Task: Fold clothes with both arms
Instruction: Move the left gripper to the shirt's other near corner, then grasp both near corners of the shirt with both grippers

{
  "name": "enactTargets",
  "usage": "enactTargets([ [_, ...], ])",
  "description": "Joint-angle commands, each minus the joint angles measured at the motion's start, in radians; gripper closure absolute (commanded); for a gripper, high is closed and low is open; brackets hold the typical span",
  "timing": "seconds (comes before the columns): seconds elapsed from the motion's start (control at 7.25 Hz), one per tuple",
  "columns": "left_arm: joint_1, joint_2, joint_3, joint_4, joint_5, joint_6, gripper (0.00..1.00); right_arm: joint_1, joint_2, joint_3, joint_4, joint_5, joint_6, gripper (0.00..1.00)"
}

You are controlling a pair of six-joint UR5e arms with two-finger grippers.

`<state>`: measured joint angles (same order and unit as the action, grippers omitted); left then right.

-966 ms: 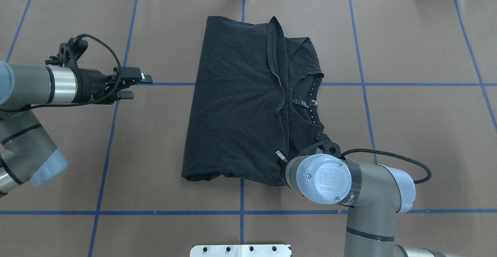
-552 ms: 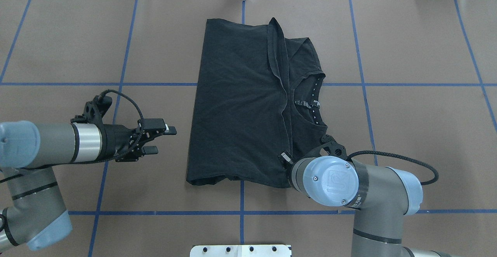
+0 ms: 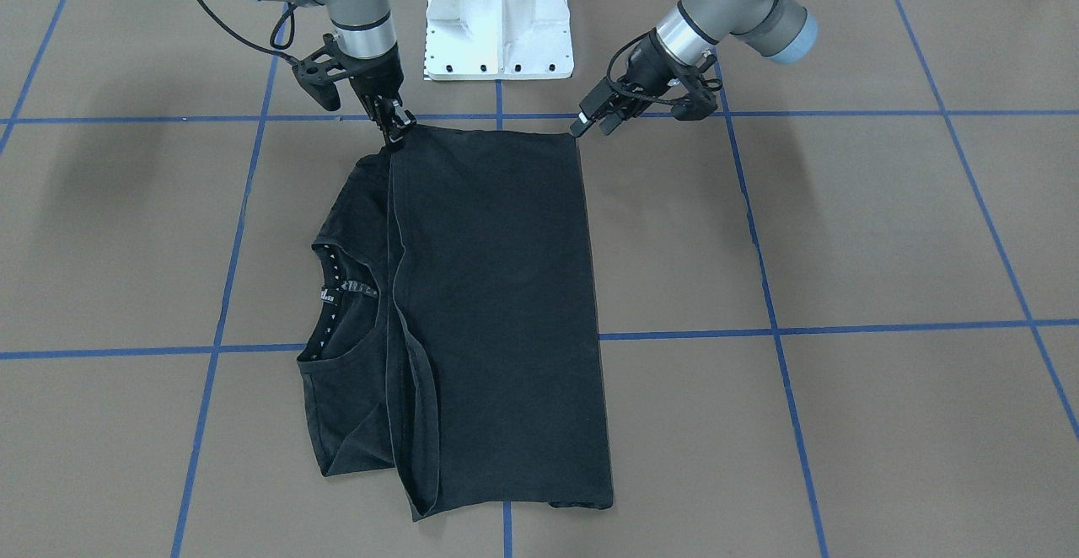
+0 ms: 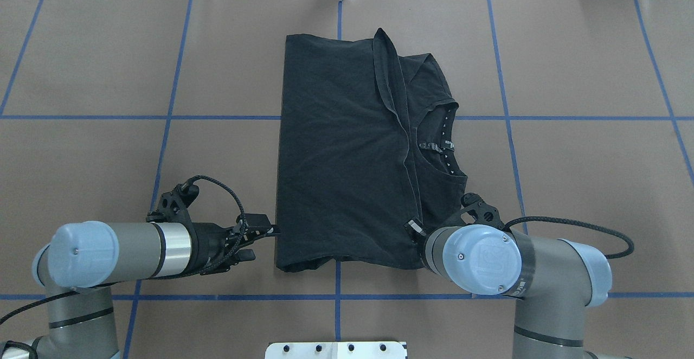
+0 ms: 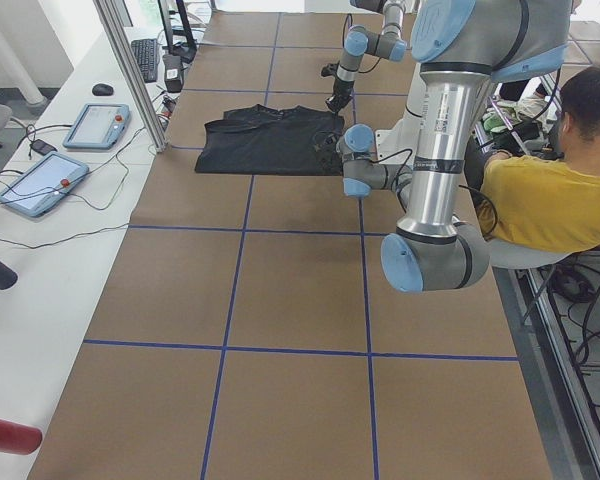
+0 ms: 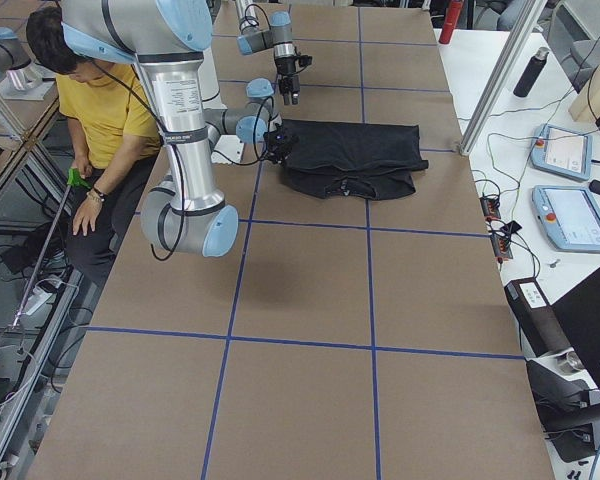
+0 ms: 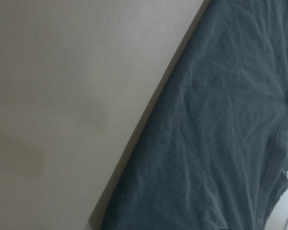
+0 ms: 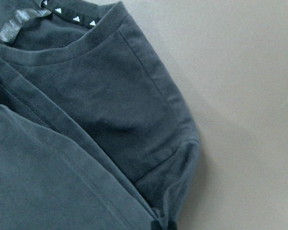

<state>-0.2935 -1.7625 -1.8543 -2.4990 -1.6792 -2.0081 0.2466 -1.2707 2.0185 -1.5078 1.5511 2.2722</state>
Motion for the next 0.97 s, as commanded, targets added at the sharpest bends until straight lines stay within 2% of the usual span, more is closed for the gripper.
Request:
enactTargets([
  [0.0, 0.080, -0.020, 0.024, 0.042, 0.062, 0.006, 0.22, -0.001, -0.013, 0.017, 0.000, 0.001, -0.014, 1.00],
  [0.41, 0.113, -0.032, 0.053, 0.043, 0.078, 0.005, 0.39, -0.003, -0.010, 0.016, 0.000, 0.000, -0.014, 1.00],
  [0.83, 0.108, -0.032, 0.050, 0.040, 0.079, 0.009, 0.41, -0.004, -0.012, 0.016, 0.000, 0.001, -0.014, 1.00],
])
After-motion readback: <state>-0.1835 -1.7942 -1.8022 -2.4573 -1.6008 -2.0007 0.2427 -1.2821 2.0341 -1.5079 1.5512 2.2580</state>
